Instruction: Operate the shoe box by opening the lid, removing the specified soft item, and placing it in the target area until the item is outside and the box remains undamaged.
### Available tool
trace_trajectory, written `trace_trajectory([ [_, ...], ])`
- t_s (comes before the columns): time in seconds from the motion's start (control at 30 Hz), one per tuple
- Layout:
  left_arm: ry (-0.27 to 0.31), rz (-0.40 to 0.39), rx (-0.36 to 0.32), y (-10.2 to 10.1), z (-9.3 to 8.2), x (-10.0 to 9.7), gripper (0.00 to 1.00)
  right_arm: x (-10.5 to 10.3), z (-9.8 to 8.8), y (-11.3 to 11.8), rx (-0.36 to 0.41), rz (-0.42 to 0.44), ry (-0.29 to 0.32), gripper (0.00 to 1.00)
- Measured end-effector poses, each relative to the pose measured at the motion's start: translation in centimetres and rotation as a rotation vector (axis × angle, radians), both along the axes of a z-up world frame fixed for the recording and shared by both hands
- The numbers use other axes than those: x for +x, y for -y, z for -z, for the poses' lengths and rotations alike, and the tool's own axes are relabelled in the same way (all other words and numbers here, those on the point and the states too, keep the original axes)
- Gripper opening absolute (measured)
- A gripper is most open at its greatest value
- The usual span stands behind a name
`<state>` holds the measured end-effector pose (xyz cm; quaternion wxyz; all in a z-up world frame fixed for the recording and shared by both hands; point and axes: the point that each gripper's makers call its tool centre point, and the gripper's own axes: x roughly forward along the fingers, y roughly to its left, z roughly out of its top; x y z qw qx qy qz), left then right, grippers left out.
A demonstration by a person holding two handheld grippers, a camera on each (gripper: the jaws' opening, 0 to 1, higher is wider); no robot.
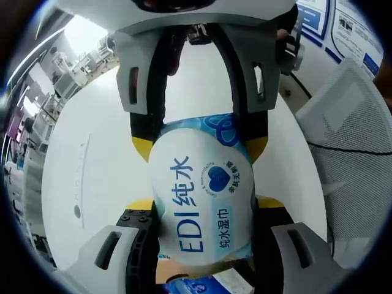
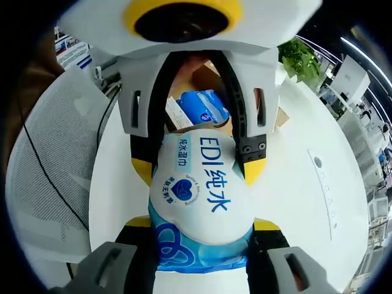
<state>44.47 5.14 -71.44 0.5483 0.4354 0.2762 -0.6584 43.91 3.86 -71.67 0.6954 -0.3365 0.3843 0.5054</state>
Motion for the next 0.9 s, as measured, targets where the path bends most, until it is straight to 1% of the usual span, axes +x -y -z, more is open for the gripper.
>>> trace_trajectory([
  [0.37,-0.017,-0.03,0.007,-0.2,1.8,0.2,0.6,0.4,2.0,-0.2,-0.003,-0.028,-0.021,0.55],
  [0.9,-0.023,-0.055,0.023,-0.3,3.5,0.5,0.59,0.7,4.0,-0.2,-0.012,-0.048,-0.044,0.55],
])
